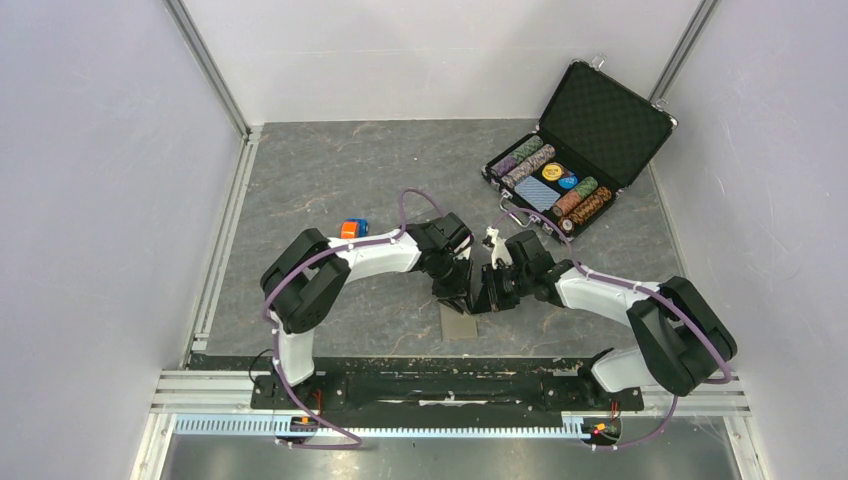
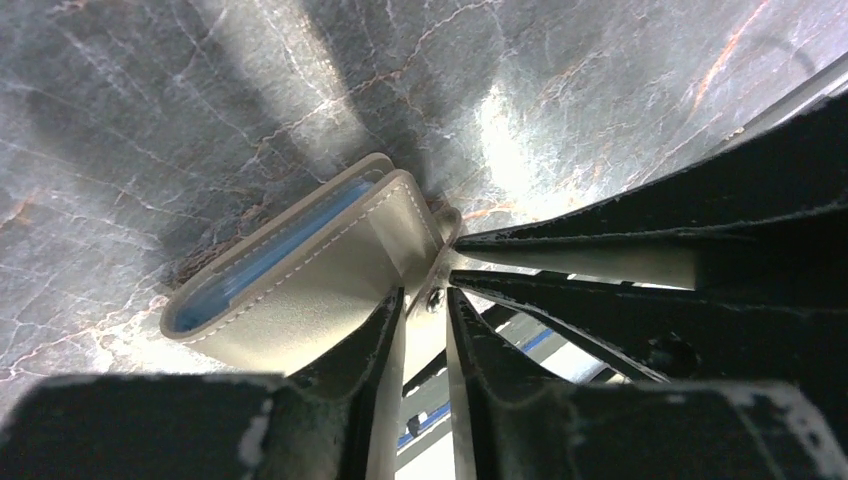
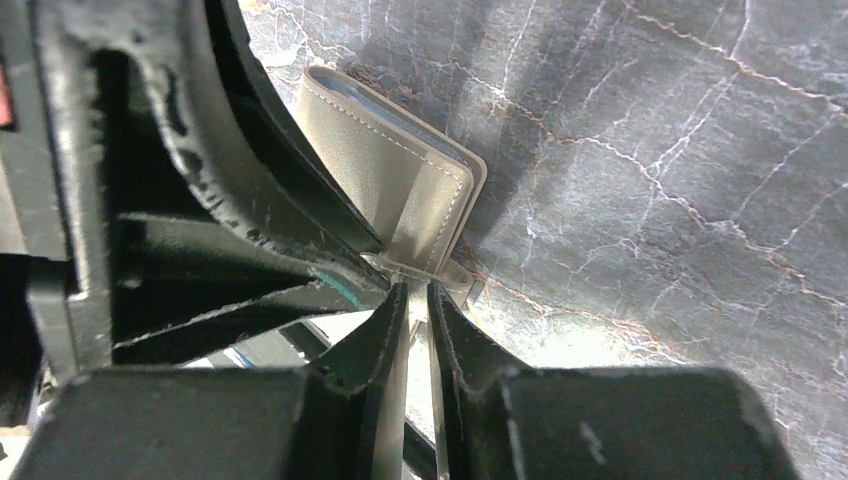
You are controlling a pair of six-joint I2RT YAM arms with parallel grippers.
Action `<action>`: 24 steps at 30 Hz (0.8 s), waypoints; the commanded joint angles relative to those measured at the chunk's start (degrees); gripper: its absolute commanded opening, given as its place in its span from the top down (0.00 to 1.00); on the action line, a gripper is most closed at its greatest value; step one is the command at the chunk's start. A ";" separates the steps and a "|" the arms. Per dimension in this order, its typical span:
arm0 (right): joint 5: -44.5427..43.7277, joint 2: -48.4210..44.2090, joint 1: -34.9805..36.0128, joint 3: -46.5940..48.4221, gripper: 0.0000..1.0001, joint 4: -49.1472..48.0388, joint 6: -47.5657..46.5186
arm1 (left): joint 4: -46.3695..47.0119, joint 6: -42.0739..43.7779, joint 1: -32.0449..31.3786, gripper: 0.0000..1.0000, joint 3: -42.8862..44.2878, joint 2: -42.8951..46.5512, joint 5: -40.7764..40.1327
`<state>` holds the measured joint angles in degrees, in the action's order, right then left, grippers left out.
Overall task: Put the credit cards into the card holder
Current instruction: Close the card holder at the center of the board.
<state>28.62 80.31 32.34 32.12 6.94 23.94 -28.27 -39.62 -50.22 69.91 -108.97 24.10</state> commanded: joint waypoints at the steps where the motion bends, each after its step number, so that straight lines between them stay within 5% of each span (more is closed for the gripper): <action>1: 0.66 -0.16 -0.10 -0.21 0.86 -1.53 -0.27 | 0.12 0.20 -0.12 0.77 1.11 -0.89 0.75; 5: 0.66 -0.50 -0.05 0.00 0.86 -1.58 -0.20 | 0.16 0.42 -0.14 0.97 1.45 -0.26 0.66; 24: 3.79 -1.83 -0.04 0.05 0.86 -4.79 0.60 | -6.19 2.70 -0.17 0.98 4.49 1.47 -4.06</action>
<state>30.59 80.12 32.34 32.10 5.02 24.03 -32.99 -39.35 -50.26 72.18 -109.47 21.80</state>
